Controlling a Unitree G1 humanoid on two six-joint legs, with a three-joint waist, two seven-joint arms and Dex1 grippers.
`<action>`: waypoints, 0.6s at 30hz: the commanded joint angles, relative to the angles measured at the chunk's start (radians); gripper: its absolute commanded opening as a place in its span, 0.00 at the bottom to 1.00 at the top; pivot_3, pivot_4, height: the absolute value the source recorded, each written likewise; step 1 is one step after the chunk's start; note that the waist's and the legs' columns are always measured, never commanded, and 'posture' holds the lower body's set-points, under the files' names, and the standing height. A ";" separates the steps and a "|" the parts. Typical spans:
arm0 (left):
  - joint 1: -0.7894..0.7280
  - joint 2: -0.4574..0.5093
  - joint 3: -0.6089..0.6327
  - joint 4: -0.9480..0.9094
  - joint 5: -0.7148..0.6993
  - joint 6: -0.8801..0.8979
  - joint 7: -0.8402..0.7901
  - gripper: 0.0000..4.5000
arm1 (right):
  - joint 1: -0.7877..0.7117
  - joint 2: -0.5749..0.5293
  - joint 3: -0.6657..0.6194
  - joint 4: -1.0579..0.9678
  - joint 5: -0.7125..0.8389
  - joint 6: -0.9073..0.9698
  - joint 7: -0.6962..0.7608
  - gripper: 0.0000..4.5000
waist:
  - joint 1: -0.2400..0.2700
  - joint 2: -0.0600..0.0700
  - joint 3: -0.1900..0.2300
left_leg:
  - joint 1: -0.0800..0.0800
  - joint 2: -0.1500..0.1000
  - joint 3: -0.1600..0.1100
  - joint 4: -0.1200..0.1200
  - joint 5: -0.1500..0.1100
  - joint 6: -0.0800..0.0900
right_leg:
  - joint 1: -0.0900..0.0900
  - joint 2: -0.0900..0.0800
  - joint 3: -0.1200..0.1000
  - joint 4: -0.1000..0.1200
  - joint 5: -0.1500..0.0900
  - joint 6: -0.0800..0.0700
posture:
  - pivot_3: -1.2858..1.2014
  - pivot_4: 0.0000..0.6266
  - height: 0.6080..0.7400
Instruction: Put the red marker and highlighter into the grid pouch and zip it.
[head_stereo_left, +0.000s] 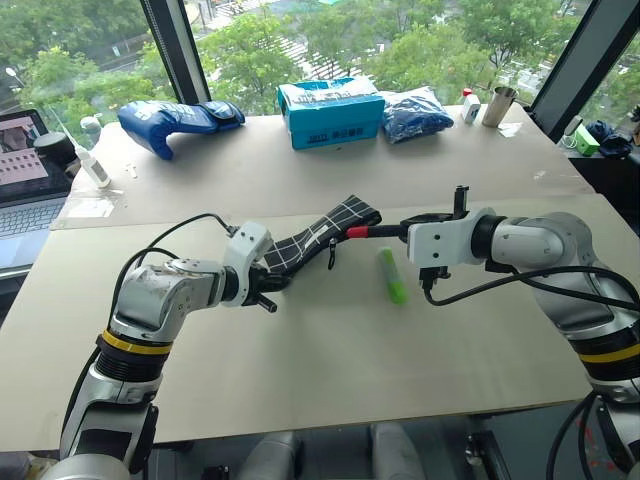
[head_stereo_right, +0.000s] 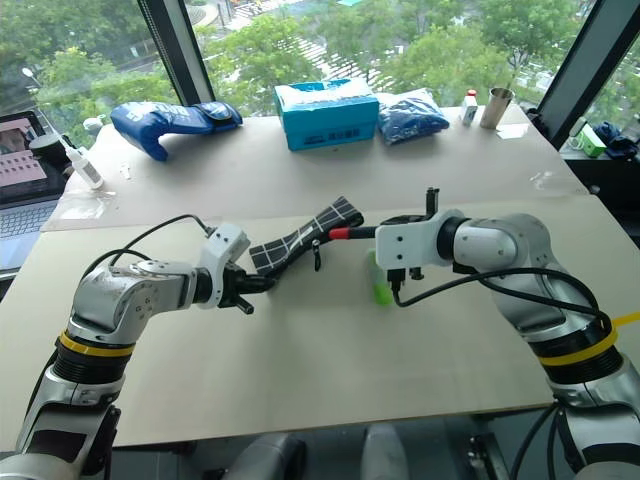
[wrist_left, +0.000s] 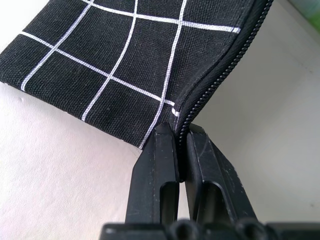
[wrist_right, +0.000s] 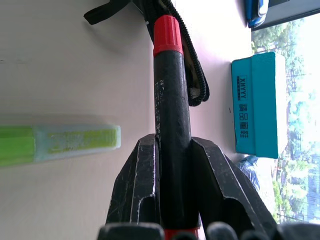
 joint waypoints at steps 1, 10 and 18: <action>0.000 0.005 -0.004 -0.017 0.005 -0.015 -0.006 0.00 | -0.036 0.003 -0.016 -0.009 -0.010 -0.016 0.011 0.13 | 0.000 0.000 0.000 | 0.000 0.000 0.000 0.000 0.000 0.000 | 0.000 0.000 0.000 0.000 0.000 0.000 | 0.52 0.24 1.00; 0.008 0.013 -0.025 -0.021 0.011 -0.024 -0.010 0.00 | -0.100 0.038 0.030 0.024 -0.117 0.003 0.001 0.13 | -0.004 0.000 0.000 | 0.000 0.000 0.000 0.000 0.000 0.000 | 0.000 0.000 0.000 0.000 0.000 0.000 | 0.52 0.24 1.00; 0.004 0.009 -0.035 -0.019 0.017 -0.028 -0.017 0.00 | -0.118 0.109 0.097 0.001 -0.214 0.035 0.020 0.13 | -0.001 0.000 0.000 | 0.000 0.000 0.000 0.000 0.000 0.000 | 0.000 0.000 0.000 0.000 0.000 0.000 | 0.52 0.24 1.00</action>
